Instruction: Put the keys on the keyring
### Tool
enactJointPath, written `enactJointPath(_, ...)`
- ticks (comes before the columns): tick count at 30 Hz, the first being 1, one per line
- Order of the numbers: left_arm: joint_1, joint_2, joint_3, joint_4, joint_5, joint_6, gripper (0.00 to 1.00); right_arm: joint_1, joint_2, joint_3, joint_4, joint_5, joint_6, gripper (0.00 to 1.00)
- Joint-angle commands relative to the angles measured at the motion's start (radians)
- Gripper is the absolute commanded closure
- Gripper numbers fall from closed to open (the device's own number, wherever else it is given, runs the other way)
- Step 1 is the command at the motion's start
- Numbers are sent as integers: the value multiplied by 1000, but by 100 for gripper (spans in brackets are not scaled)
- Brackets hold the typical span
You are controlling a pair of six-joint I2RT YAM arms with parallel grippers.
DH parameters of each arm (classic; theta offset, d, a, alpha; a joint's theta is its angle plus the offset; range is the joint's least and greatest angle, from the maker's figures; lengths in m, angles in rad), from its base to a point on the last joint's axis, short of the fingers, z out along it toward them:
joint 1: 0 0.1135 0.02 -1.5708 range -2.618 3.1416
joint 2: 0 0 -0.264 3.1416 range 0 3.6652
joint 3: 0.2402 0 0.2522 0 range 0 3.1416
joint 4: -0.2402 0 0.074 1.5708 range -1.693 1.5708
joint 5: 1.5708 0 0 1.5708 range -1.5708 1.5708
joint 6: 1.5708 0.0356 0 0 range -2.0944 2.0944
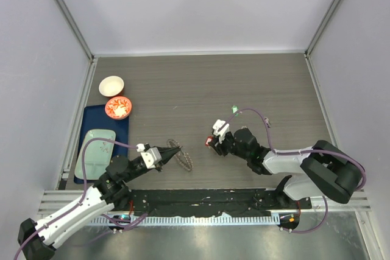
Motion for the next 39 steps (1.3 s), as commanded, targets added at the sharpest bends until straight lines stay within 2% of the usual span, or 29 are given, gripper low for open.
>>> enactJointPath(1, 0, 15, 12, 98, 5, -2, 100, -11, 26, -5, 135, -40, 16, 63)
enactJointPath(8, 0, 36, 13, 107, 8, -3, 100, -19, 81, -1, 127, -84, 16, 63)
enactJointPath(18, 0, 41, 13, 109, 13, -3, 100, -30, 127, 1, 135, -60, 15, 65)
enactJointPath(36, 0, 71, 15, 127, 19, -3, 100, -37, 175, 35, 122, -103, -7, 73)
enactJointPath(39, -1, 78, 16, 129, 21, -2, 100, -37, 179, 38, 121, -100, -8, 77)
